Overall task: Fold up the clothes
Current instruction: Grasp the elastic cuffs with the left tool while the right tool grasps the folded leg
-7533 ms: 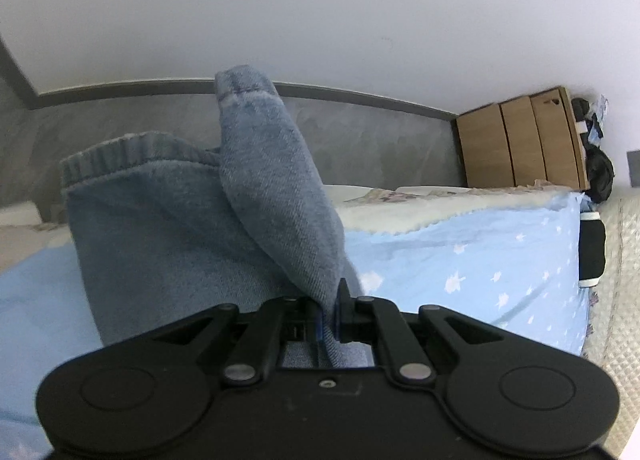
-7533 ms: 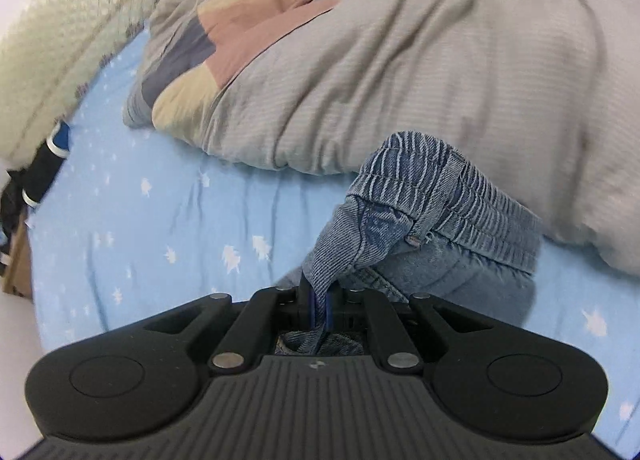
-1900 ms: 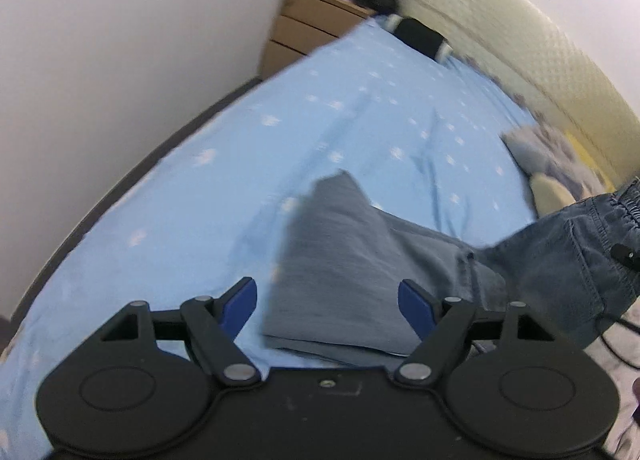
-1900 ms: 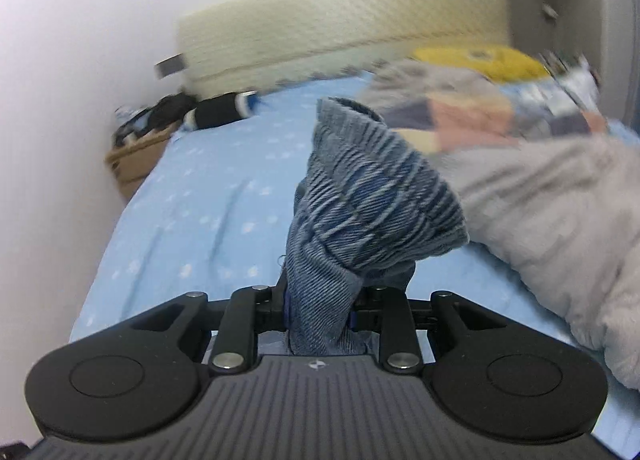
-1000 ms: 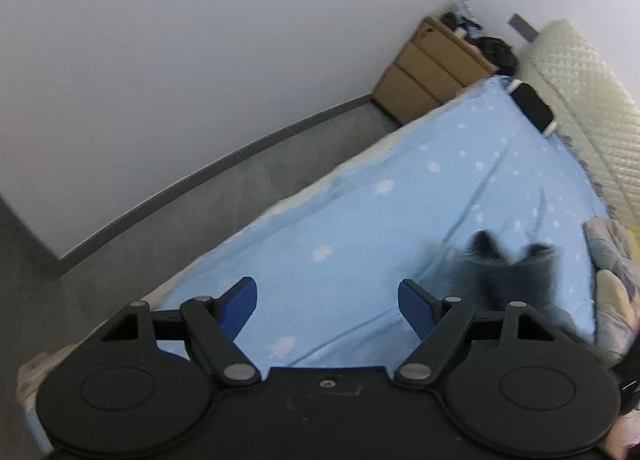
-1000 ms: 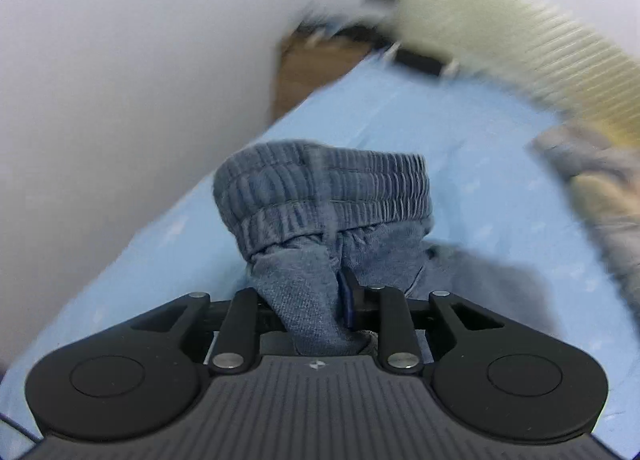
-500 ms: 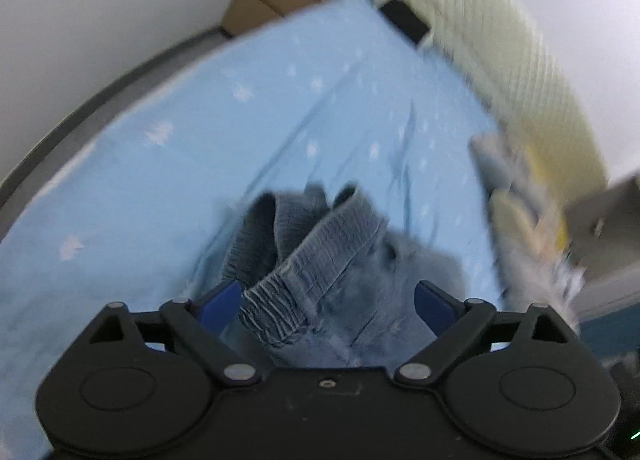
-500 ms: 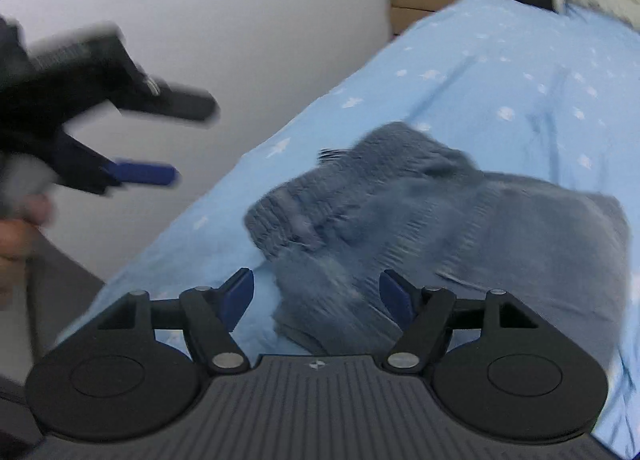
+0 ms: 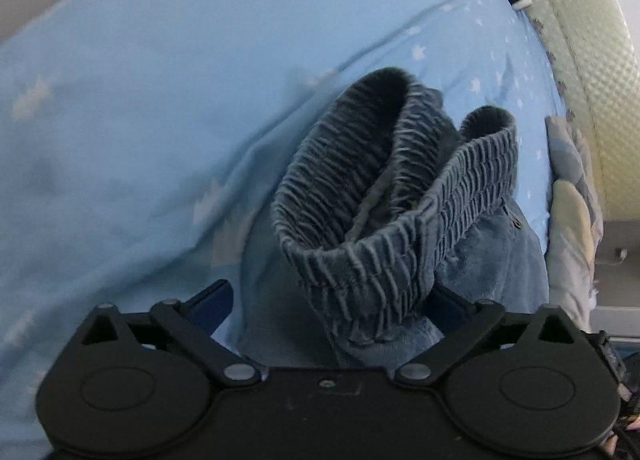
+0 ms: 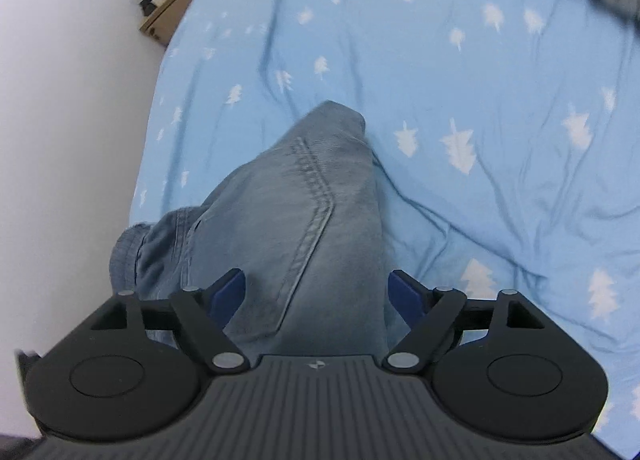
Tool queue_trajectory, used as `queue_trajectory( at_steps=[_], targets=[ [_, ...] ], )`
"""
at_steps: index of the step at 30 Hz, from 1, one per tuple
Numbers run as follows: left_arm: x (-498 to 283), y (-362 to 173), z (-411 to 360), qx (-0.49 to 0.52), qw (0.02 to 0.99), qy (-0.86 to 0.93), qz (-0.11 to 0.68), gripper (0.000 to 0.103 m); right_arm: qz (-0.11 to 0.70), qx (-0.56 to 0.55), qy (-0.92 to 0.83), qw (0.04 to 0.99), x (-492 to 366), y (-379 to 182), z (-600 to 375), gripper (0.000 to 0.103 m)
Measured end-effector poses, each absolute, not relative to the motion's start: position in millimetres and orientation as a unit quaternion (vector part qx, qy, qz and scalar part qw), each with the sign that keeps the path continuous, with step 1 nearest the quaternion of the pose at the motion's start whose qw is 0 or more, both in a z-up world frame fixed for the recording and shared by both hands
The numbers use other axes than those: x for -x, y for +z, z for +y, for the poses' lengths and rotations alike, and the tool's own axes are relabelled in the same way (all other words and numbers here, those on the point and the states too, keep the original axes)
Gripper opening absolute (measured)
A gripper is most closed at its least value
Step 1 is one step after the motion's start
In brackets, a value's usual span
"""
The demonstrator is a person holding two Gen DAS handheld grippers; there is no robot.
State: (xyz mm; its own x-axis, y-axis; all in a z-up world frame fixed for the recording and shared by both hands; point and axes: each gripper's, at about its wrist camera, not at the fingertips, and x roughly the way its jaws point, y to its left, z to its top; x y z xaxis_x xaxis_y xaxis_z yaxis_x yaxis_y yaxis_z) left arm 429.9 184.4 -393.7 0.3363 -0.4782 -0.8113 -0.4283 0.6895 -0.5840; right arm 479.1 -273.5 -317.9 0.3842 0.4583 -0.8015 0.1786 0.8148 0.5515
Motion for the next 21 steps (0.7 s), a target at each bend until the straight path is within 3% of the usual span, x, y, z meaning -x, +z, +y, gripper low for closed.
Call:
queue_trajectory(
  at_steps=[6, 8, 9, 10, 12, 13, 15, 18, 21],
  targets=[
    [-436, -411, 177, 0.41, 0.702, -0.047, 0.58, 0.103, 0.572, -0.31, 0.102, 0.752, -491, -343, -259, 0.086],
    [-438, -411, 174, 0.399, 0.702, -0.056, 0.587, 0.1, 0.576, -0.315, 0.092, 0.749, -494, -346, -255, 0.075],
    [-439, -410, 173, 0.393, 0.703, -0.061, 0.59, 0.089, 0.576, -0.315, 0.086, 0.75, -493, -345, -254, 0.071],
    [-440, -409, 172, 0.387, 0.704, -0.065, 0.592, 0.085, 0.576, -0.314, 0.081, 0.75, -492, -344, -252, 0.061],
    [-442, -406, 168, 0.358, 0.706, -0.07, 0.607, 0.065, 0.576, -0.303, 0.078, 0.755, -490, -340, -246, 0.048],
    [-444, -402, 168, 0.343, 0.707, -0.072, 0.614, 0.06, 0.576, -0.296, 0.076, 0.758, -488, -336, -242, 0.041],
    [-447, -394, 166, 0.316, 0.706, -0.076, 0.629, 0.045, 0.577, -0.271, 0.078, 0.767, -485, -325, -231, 0.034],
    [-448, -370, 163, 0.29, 0.72, -0.087, 0.625, 0.032, 0.574, -0.246, 0.079, 0.777, -481, -305, -216, 0.026],
    [-433, -338, 161, 0.285, 0.734, -0.095, 0.61, 0.029, 0.559, -0.247, 0.081, 0.787, -471, -279, -212, 0.023]
  ],
)
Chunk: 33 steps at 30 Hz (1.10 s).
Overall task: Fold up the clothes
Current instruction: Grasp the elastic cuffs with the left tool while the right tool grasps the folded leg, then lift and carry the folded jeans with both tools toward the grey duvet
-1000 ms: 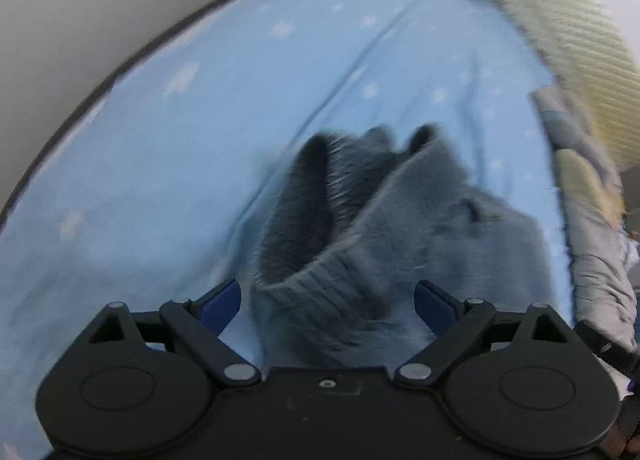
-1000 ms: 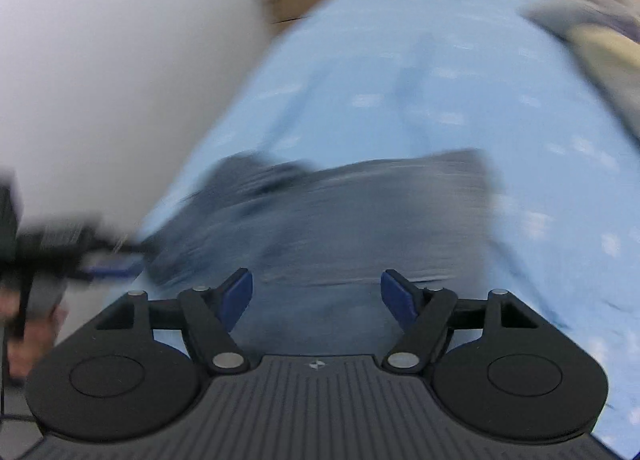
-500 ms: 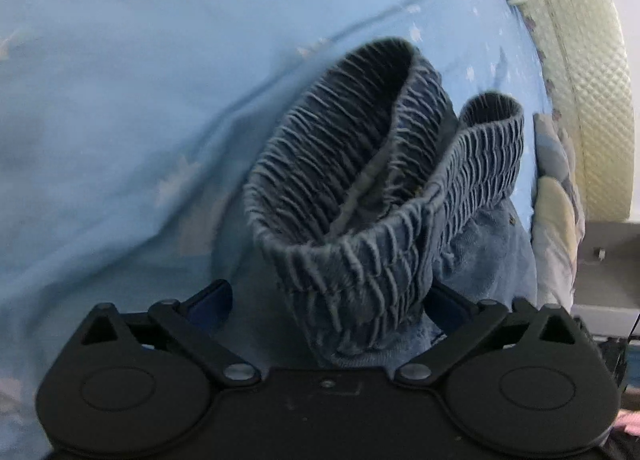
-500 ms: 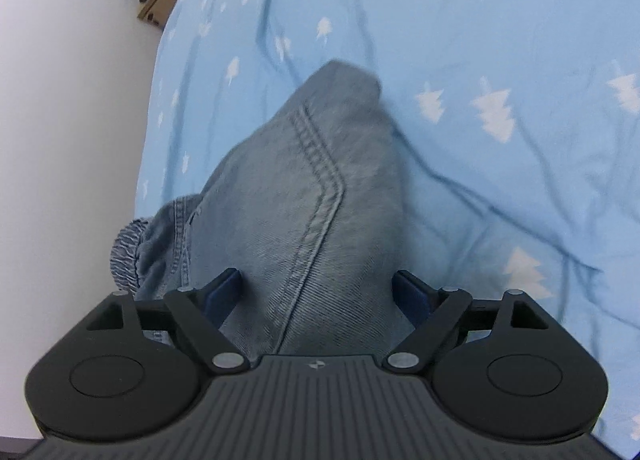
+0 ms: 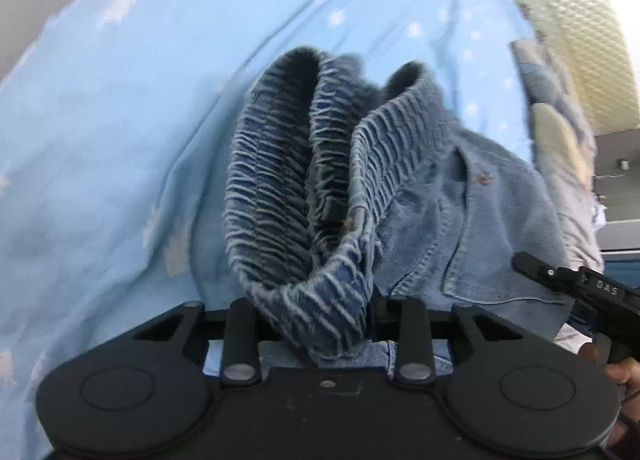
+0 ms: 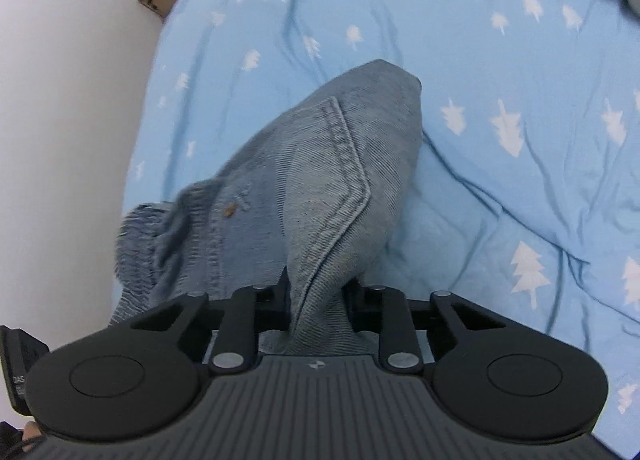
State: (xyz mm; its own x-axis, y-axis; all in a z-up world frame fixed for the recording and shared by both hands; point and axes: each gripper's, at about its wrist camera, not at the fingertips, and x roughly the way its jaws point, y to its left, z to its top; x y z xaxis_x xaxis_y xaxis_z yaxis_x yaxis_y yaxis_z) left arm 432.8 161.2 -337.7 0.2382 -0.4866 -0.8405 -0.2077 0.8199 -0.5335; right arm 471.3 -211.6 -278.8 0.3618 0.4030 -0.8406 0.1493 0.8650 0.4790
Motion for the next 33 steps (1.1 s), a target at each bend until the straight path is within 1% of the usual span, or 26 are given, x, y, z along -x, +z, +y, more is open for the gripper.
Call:
queue_trajectory(
  at_steps=[10, 17, 28, 33],
  targets=[
    [-354, -221, 144, 0.263, 0.788, -0.092, 0.548, 0.029, 0.491, -0.267, 0.122, 0.82, -403, -178, -235, 0.022],
    [-293, -159, 120, 0.251, 0.819, -0.087, 0.509, 0.029, 0.457, -0.284, 0.148, 0.829, -344, -140, -253, 0.022],
    [-263, -114, 58, 0.244, 0.825, -0.173, 0.481, 0.029, 0.407, -0.276, 0.108, 0.864, -279, -81, -285, 0.022],
    [-257, -94, 10, 0.23, 0.819, -0.228, 0.473, 0.029, 0.38, -0.279, 0.073, 0.879, -249, -55, -334, 0.022]
  ],
)
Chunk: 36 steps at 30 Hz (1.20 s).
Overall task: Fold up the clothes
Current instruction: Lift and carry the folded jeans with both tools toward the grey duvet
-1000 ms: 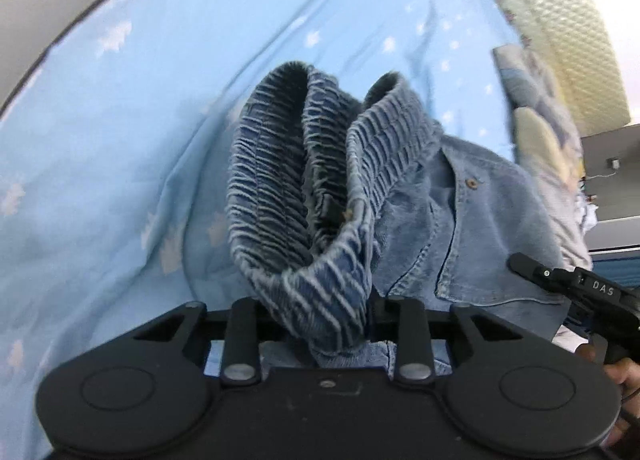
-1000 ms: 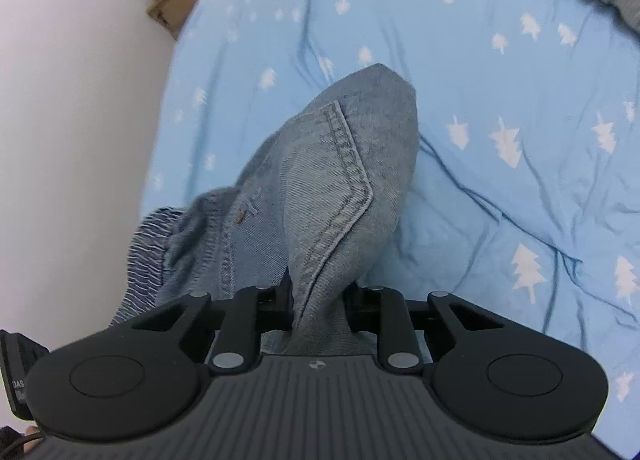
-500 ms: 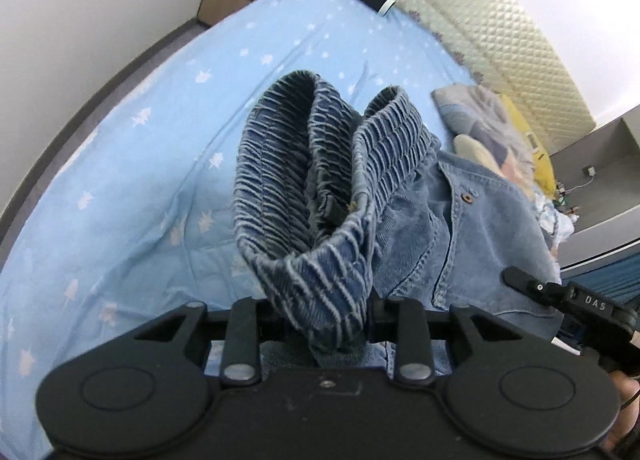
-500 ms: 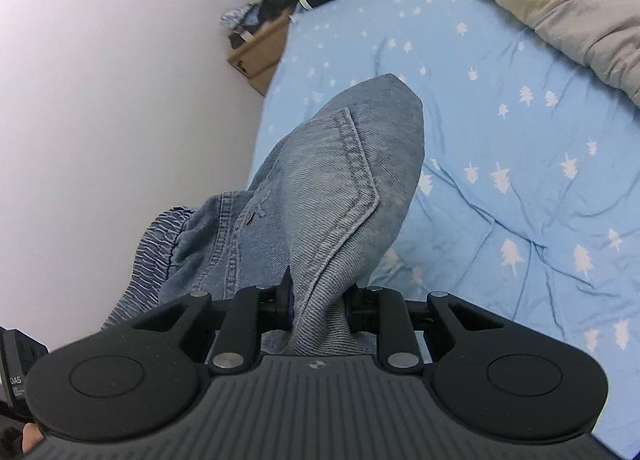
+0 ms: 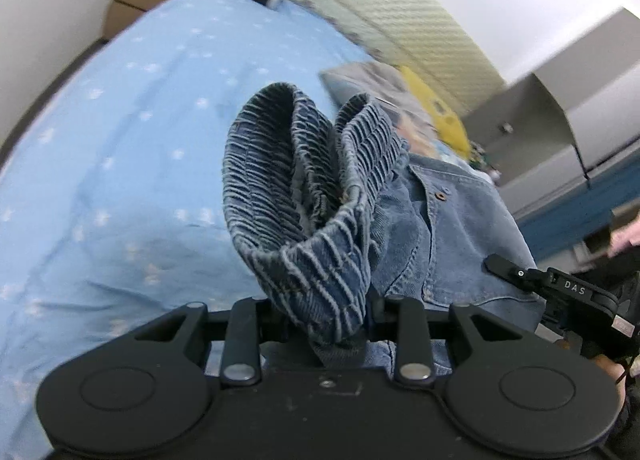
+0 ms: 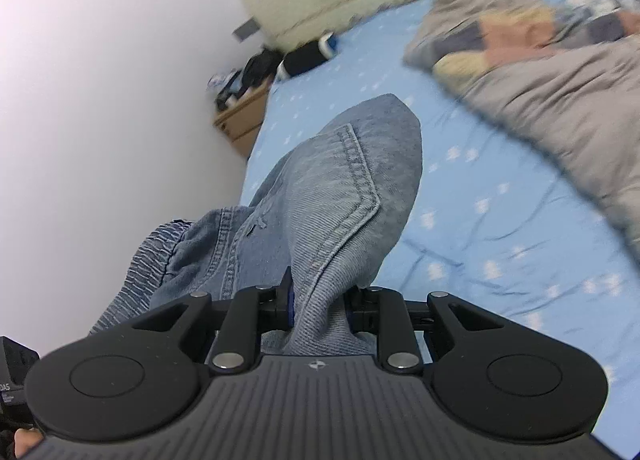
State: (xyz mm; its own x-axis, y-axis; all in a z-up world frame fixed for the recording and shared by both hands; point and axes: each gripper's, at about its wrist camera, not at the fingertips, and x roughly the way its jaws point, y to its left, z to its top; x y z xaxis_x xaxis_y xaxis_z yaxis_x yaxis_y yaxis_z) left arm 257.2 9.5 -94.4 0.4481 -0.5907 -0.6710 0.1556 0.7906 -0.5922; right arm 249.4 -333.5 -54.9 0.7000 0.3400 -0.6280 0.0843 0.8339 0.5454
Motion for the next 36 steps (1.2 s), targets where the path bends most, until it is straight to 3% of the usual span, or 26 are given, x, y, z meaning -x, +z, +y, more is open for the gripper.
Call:
queue_trajectory(
  at_steps=[11, 20, 36],
  targets=[
    [-268, -74, -194, 0.203, 0.817, -0.298, 0.449, 0.029, 0.322, -0.289, 0.017, 0.902, -201, -23, -508, 0.022],
    [-282, -84, -395, 0.181, 0.817, -0.325, 0.441, 0.029, 0.315, -0.296, -0.013, 0.902, -206, -33, -691, 0.022],
    [-357, -181, -622, 0.11, 0.781, -0.365, 0.496, 0.03, 0.34, -0.322, -0.115, 0.876, -228, -141, -892, 0.022]
  ],
)
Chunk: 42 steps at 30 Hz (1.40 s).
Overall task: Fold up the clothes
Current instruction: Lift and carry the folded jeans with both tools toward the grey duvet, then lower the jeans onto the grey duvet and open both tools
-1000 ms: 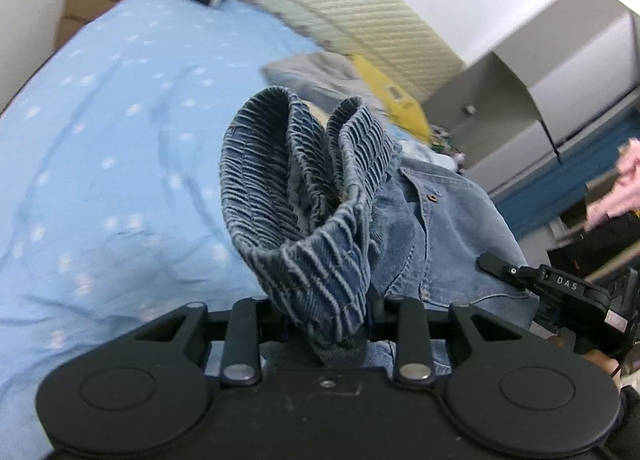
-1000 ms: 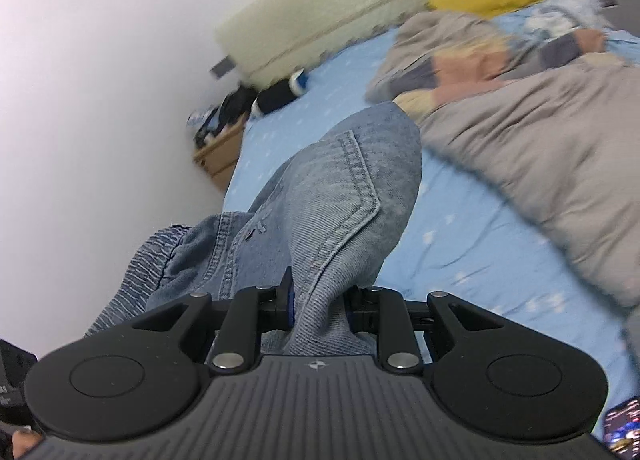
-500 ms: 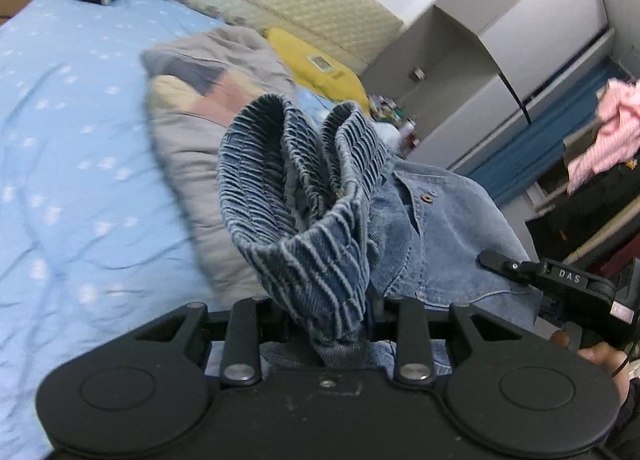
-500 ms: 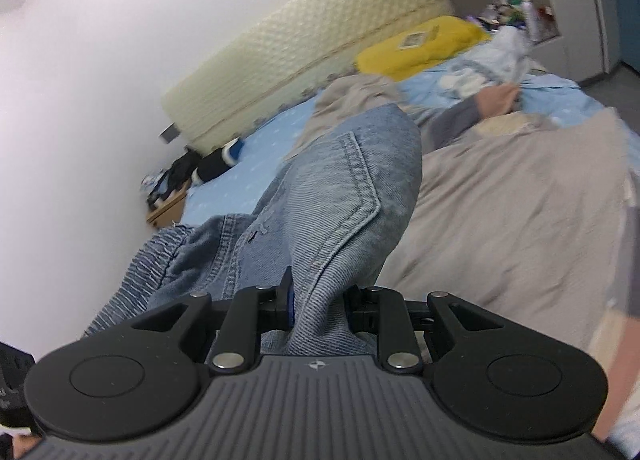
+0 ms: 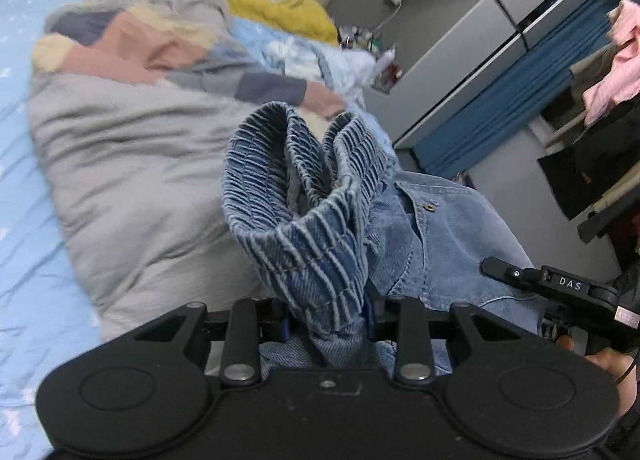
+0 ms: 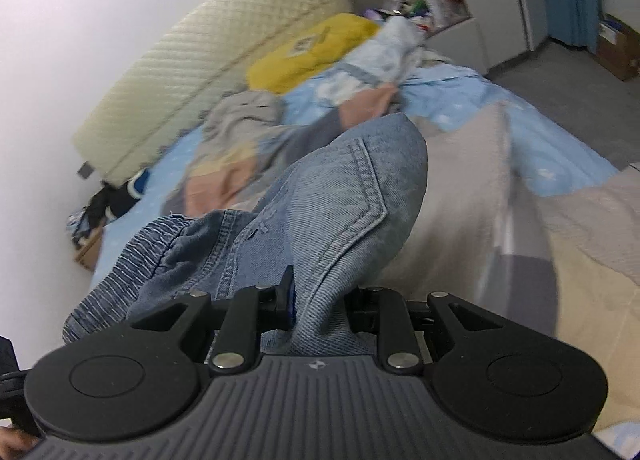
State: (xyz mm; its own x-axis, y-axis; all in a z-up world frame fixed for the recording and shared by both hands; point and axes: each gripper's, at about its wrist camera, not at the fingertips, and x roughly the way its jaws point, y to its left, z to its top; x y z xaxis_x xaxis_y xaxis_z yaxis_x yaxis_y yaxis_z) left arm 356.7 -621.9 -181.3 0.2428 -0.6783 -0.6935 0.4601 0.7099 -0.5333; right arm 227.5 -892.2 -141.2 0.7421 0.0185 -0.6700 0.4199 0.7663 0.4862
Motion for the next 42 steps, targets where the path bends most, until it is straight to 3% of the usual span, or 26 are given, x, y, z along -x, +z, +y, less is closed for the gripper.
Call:
queue_trajectory(
  at_steps=[7, 11, 16, 20, 22, 24, 27, 42],
  targets=[
    [-367, -235, -654, 0.058, 0.784, -0.332, 0.521, 0.034, 0.378, -0.324, -0.146, 0.855, -230, -209, -917, 0.023],
    [-370, -252, -652, 0.049, 0.782, -0.315, 0.536, 0.042, 0.39, -0.301, -0.158, 0.856, -238, -226, -911, 0.025],
    [-365, -248, -653, 0.04, 0.782, -0.312, 0.538, 0.049, 0.405, -0.255, -0.166, 0.862, -247, -246, -906, 0.027],
    [-360, -236, -655, 0.018, 0.787, -0.301, 0.538, 0.053, 0.395, -0.279, -0.172, 0.858, -240, -249, -916, 0.027],
    [-355, -230, -654, 0.002, 0.79, -0.292, 0.54, 0.056, 0.39, -0.279, -0.172, 0.86, -236, -245, -914, 0.028],
    [-349, -221, -650, -0.009, 0.797, -0.292, 0.529, 0.071, 0.388, -0.284, -0.175, 0.859, -234, -238, -915, 0.033],
    [-340, -204, -640, -0.024, 0.814, -0.287, 0.505, 0.083, 0.38, -0.281, -0.185, 0.862, -228, -222, -913, 0.042],
    [-290, -111, -525, -0.029, 0.865, -0.259, 0.428, 0.092, 0.33, -0.2, -0.174, 0.906, -194, -141, -834, 0.046]
  ],
)
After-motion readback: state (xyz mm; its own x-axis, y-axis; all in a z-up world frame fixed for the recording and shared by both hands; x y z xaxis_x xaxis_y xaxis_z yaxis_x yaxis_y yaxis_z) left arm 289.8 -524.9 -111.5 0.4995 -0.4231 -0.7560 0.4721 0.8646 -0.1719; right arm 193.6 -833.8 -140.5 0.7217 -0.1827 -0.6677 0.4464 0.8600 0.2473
